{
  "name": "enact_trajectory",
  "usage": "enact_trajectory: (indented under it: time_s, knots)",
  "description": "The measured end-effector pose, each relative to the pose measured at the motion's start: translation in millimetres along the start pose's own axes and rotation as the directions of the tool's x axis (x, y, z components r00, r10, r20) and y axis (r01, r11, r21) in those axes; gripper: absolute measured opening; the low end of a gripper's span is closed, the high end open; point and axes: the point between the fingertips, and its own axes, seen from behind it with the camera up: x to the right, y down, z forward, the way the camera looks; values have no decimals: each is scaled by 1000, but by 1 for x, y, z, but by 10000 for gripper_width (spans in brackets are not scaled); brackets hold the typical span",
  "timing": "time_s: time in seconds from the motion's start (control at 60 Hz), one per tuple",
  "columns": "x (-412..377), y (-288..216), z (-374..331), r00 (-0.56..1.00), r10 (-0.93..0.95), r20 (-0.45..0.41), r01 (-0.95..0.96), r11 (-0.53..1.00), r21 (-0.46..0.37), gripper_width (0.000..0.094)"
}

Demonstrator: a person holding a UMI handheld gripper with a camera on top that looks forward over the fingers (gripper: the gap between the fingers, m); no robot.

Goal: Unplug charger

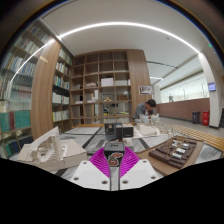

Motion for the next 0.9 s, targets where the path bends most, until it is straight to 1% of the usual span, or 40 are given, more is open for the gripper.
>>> enact_trajectory:
  time_s: [0.05,0.1,0.15,0.167,0.183,0.217,0.25,0.283,0.333,0.4,0.45,0.483,0.55,0.617,0.717,0.75,0.767,0.8,0.817,0.833,0.9]
  knots:
    - [26,-7,-5,1000,2,-19,-2,1000,-18,83]
    - [53,0,-7,998,-31,-48,27,997,-75,83]
    - [78,39,-12,996,-56,-66,45,987,-154,86]
    - [89,63,-12,996,-62,-66,49,982,-184,88]
    - [91,71,-14,996,-66,-66,50,973,-223,93]
    - [103,104,-17,995,-74,-70,49,952,-302,104]
    - [115,132,-21,993,-77,-85,41,930,-365,108]
    - [124,159,-24,992,-89,-88,44,907,-419,113]
    - [132,193,-26,991,-104,-85,52,879,-473,120]
    - [142,220,-28,990,-113,-84,55,859,-510,138]
    - [144,229,-27,989,-114,-93,47,843,-536,153]
    - [149,238,-26,989,-111,-101,39,842,-538,164]
    - [154,247,-24,986,-128,-105,49,831,-554,197]
    - [155,246,-20,984,-153,-96,76,833,-548,231]
    - [153,249,-19,983,-174,-65,108,820,-562,293]
    - [149,255,-20,985,-165,-49,106,805,-583,384]
    - [150,254,-20,985,-162,-52,102,806,-583,471]
    - [154,251,-19,983,-170,-66,102,812,-575,578]
    - [155,249,-20,983,-172,-67,103,812,-575,617]
    - [155,248,-20,983,-170,-67,101,812,-575,629]
    - [151,242,-27,988,-144,-59,84,814,-575,774]
